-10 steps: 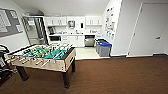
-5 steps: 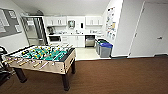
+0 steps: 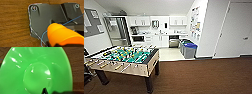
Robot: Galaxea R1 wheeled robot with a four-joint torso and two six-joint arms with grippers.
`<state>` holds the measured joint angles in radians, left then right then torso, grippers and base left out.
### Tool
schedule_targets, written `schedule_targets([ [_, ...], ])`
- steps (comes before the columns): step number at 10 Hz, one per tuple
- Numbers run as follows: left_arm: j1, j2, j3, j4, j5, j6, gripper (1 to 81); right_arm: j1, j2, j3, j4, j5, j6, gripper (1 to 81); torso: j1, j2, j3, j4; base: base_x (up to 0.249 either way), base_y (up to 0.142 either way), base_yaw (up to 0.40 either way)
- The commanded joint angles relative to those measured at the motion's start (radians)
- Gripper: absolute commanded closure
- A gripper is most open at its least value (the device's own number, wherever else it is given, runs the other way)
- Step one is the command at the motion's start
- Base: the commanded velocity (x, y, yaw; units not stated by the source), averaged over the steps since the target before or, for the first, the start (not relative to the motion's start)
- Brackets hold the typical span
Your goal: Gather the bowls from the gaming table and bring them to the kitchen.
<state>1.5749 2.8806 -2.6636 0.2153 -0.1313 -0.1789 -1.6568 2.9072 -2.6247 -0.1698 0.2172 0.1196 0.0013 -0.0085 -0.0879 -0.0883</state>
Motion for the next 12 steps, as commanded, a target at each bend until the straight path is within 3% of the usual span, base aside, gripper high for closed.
schedule_targets([
  [1,-0.028,-0.013,-0.004,0.012,0.048,0.007,81.1,0.021,-0.006,0.002,-0.02,-0.041,-0.003,81.1,0.0,0.0,0.0,0.0,0.136,0.0,0.0],
  [12,-0.028,-0.01,-0.004,0.012,0.048,0.007,81.1,0.021,0.003,-0.001,-0.027,-0.042,-0.005,81.1,0.0,0.0,0.0,0.0,0.136,0.0,0.0],
])
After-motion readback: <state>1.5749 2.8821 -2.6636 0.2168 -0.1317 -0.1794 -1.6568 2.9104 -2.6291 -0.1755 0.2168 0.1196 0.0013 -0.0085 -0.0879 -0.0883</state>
